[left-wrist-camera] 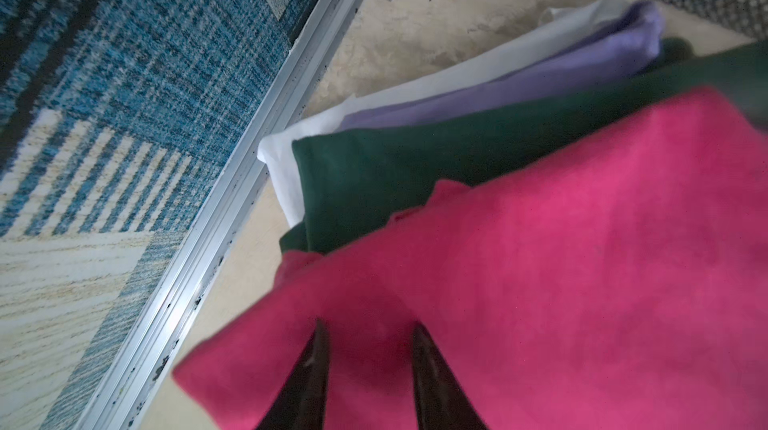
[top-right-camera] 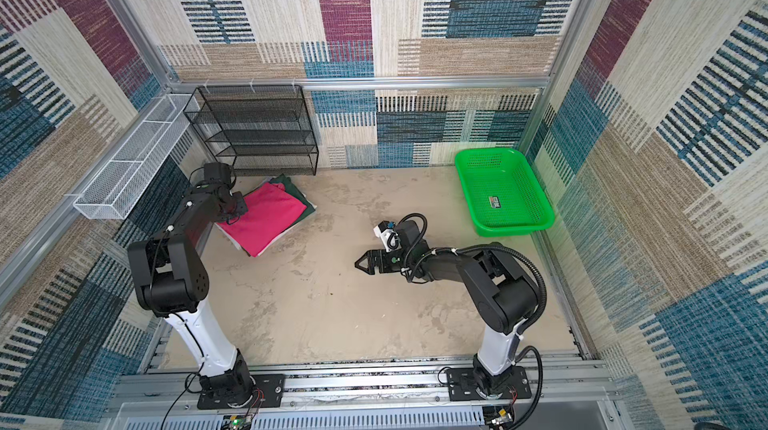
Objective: Fold and stack the t-shirts
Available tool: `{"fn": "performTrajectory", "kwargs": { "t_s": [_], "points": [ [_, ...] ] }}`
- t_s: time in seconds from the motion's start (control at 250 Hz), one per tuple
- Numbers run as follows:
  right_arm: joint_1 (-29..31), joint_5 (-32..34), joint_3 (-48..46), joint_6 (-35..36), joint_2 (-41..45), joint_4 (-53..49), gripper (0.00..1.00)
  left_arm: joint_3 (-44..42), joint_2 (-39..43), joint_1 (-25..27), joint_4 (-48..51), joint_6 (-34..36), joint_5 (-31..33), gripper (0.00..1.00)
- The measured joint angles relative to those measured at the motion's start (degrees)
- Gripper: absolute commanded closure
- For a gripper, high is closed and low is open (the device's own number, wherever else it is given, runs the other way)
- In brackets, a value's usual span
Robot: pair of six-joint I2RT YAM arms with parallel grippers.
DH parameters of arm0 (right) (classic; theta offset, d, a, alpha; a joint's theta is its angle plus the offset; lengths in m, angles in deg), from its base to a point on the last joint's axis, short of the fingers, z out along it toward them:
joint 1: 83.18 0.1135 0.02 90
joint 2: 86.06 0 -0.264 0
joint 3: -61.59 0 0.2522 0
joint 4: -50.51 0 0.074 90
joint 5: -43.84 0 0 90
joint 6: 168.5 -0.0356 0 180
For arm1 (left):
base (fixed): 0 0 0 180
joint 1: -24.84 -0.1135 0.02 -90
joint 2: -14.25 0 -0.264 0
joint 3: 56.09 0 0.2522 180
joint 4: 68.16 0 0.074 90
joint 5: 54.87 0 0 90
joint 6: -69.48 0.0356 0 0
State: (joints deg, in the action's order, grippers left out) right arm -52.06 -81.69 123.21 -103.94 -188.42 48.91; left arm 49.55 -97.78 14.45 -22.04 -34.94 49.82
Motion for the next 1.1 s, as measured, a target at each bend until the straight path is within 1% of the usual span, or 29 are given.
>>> {"fn": "performTrajectory", "kwargs": {
  "t_s": [0.16, 0.204, 0.328, 0.484, 0.664, 0.86, 0.992, 1.1],
  "points": [
    [0.0, -0.8, 1.7, 0.2, -2.6, 0.5, 0.01, 3.3, -5.9, -1.2, 0.5, -0.9, -0.2, 0.65],
    [0.0, -1.0, 2.3, 0.2, -3.1, 0.5, 0.01, 3.6, -7.3, -1.5, 0.4, -1.7, -1.2, 0.66],
    [0.0, -1.3, 3.2, 0.5, -3.8, 0.3, 0.01, 3.0, -8.5, -2.1, -0.5, -2.9, -3.3, 0.66],
    [0.0, -1.4, 3.5, 0.7, -4.1, 0.5, 0.01, -1.0, -4.6, -2.2, -3.0, -3.4, -4.9, 0.66],
    [0.0, -1.3, 3.5, 0.0, -3.8, 0.4, 0.01, -7.2, 4.7, -1.6, -6.0, -3.4, -7.3, 0.67],
    [0.0, -1.3, 3.4, -0.3, -2.6, 0.5, 0.01, -17.2, 12.5, -0.6, -7.7, -5.2, -9.0, 0.7],
    [0.1, -1.4, 2.6, -0.5, -1.8, 0.4, 0.01, -21.3, 12.5, -0.7, -7.7, -6.2, -8.6, 0.7],
    [0.3, -1.3, 1.6, -0.5, -0.3, 0.4, 0.01, -20.3, 9.2, -0.7, -7.7, -6.6, -8.8, 0.7]
  ]
}}
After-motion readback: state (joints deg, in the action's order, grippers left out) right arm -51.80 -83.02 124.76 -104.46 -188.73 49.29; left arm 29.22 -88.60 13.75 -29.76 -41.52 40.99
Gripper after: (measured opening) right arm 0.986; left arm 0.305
